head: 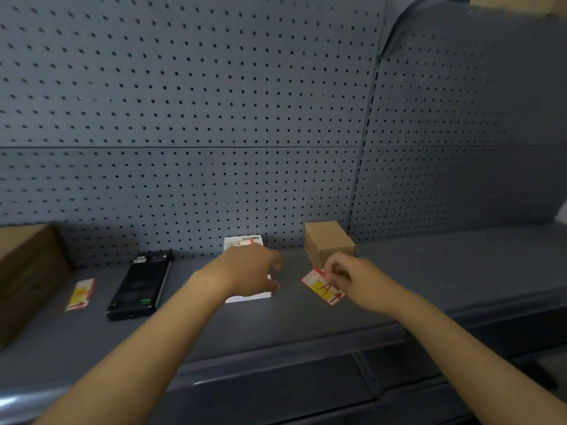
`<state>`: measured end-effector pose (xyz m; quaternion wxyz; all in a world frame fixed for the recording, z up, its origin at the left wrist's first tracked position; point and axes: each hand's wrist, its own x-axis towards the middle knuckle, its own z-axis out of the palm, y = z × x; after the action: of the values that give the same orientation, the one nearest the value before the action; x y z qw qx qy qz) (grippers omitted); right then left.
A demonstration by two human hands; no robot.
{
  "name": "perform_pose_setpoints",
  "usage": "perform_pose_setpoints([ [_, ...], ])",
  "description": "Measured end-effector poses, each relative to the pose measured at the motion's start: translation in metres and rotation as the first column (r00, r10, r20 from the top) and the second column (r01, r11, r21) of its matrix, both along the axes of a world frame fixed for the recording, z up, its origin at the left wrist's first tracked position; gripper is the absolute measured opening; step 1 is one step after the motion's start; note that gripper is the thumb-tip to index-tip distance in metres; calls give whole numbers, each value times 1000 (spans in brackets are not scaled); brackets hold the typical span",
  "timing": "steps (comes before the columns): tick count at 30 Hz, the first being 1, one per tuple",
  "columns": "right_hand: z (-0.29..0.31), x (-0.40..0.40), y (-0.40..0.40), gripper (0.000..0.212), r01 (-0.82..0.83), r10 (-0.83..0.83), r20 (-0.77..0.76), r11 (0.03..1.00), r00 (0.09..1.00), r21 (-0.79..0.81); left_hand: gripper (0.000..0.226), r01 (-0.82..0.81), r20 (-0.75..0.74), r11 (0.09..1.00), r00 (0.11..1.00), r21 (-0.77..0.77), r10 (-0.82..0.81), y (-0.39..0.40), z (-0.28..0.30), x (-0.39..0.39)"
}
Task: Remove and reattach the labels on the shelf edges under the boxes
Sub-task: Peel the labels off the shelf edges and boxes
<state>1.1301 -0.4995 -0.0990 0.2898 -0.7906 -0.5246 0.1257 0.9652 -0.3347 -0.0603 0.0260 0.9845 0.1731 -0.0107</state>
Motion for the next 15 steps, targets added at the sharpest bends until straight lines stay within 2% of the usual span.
perform_pose_setpoints([
  [3, 14, -27, 22, 15, -73, 75, -19, 992, 997, 99, 41, -55, 15, 998, 998, -5, 55, 10, 11, -30],
  [8, 21, -101, 65, 23, -201, 199, 31, 965, 980, 169, 40, -179, 59, 982, 981, -56, 182, 38, 19, -111],
  [15, 25, -269, 152, 25, -367, 357, 83, 916, 930, 163, 36, -362, 79, 932, 929, -19, 362, 90, 17, -305],
])
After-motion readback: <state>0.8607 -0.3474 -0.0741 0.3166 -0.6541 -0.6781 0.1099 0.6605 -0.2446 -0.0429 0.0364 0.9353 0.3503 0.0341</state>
